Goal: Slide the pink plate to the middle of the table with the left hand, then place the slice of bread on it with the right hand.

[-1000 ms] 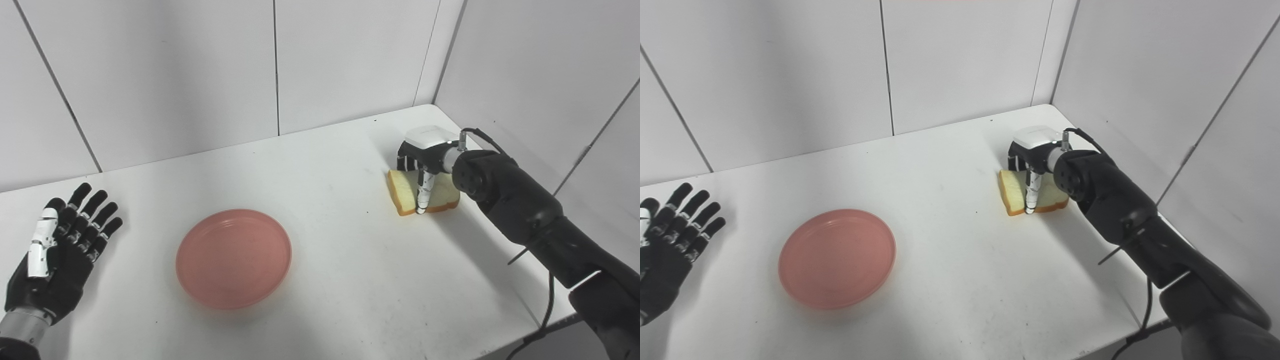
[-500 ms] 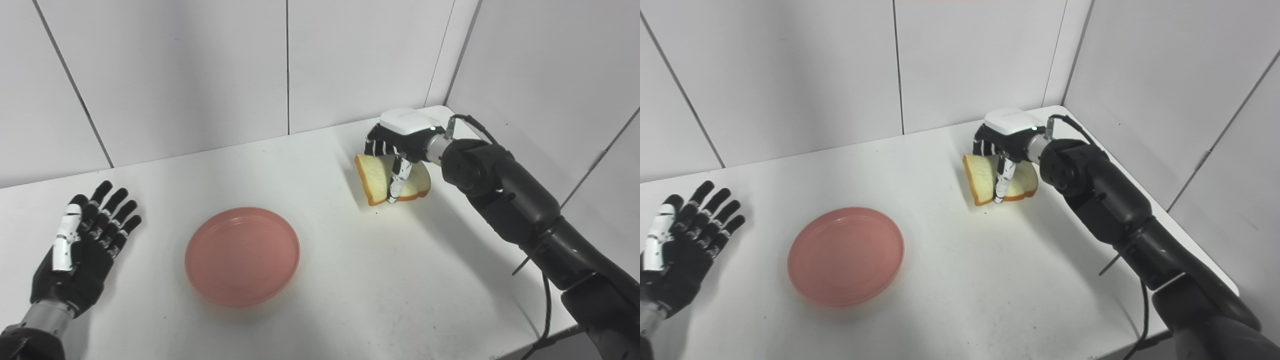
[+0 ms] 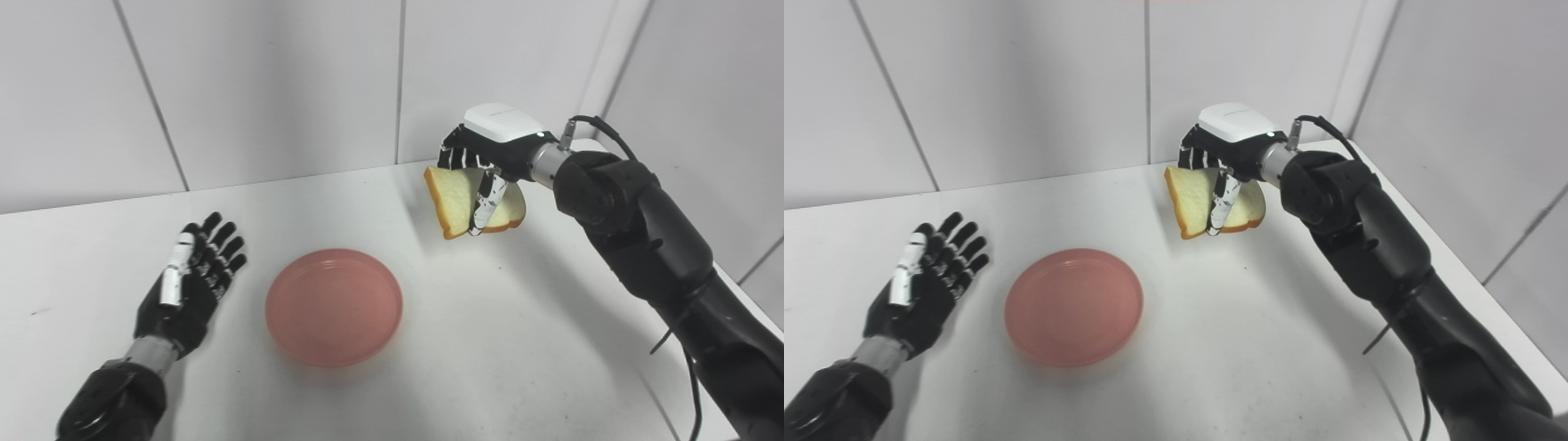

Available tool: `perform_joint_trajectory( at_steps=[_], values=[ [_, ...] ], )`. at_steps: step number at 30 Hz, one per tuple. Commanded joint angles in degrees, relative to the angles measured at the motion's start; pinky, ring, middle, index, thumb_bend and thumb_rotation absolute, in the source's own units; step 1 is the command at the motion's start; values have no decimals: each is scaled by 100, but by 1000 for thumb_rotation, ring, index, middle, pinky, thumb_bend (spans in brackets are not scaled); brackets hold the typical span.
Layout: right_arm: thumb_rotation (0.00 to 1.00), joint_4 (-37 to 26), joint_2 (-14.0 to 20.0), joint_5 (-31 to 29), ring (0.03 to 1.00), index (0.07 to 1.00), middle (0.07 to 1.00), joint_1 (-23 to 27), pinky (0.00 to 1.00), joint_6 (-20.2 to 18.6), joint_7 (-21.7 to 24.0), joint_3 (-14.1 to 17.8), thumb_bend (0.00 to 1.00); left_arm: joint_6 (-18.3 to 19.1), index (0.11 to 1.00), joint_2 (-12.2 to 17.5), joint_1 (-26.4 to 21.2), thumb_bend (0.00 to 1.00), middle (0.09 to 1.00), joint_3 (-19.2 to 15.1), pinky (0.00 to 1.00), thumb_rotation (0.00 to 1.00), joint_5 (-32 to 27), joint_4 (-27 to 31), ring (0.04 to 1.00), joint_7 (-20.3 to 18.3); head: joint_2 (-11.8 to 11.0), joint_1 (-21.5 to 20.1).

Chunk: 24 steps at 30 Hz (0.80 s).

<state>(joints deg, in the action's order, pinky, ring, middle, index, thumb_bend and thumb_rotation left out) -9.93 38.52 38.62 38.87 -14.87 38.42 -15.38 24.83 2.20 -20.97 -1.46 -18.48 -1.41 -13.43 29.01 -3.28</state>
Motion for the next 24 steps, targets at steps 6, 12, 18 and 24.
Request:
perform_joint_trajectory(
  at_steps=[6,12,18,24],
  values=[
    [0,59,-609,-110,379,535,494,456,378,516,-290,-194,511,-567,980,-235,-238,402,977,57,997,1000,197,-92,977,112,-42,403],
    [0,42,-1064,-16,387,533,492,544,411,423,-158,-429,511,-552,981,-382,-299,417,976,86,991,1000,343,-101,965,268,-32,555],
    [0,255,-1416,15,370,554,480,524,385,501,-194,-695,508,-513,977,-434,-330,411,975,107,985,1000,405,-32,964,369,9,559],
    [0,563,-1658,-58,377,544,478,460,380,774,-344,-815,510,-478,968,-437,-334,407,963,113,970,1000,448,30,955,433,48,595]
  ],
)
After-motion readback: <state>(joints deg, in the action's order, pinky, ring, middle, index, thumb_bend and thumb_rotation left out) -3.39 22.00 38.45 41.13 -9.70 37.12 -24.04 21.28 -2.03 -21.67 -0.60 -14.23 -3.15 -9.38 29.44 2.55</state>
